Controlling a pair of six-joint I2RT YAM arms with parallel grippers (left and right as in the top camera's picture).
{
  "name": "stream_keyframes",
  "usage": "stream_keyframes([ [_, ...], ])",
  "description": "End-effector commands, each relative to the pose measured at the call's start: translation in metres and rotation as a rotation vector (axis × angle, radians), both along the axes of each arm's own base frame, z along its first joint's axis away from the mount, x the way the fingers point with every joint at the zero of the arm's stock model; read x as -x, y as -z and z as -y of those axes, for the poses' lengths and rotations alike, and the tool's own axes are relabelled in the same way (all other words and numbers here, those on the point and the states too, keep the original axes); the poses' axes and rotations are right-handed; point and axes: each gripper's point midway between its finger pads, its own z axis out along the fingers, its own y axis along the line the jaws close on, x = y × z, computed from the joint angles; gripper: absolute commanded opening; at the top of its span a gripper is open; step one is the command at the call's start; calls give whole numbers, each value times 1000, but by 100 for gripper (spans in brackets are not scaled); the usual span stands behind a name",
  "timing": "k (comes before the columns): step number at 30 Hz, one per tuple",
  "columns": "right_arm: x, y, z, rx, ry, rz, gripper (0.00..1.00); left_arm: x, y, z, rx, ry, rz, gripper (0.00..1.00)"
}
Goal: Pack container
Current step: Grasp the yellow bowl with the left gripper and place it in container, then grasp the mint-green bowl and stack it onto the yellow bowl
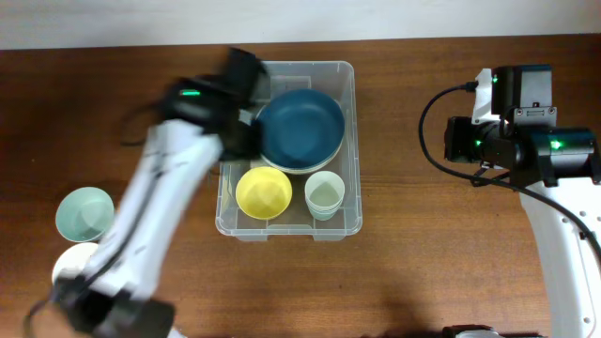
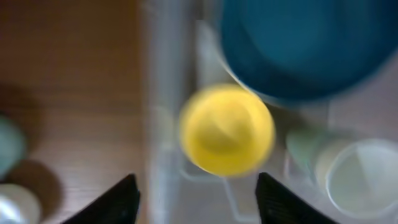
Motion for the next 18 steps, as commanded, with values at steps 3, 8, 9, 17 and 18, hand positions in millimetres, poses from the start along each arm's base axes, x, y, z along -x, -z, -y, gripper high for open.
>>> stream_keyframes([
  [3, -1, -1, 5, 12, 22, 5, 54, 1, -56, -122, -68, -320, 173, 70],
  [8, -1, -1, 5, 12, 22, 5, 54, 9, -19, -210, -95, -567, 75, 71],
  [9, -1, -1, 5, 12, 22, 5, 54, 10, -6, -223, -98, -602, 49, 72],
  [17, -1, -1, 5, 12, 22, 4, 54, 14, 132, -256, -2, -704, -245, 72],
  [18, -1, -1, 5, 12, 22, 4, 54, 16, 146, -258, -4, -707, -284, 72],
])
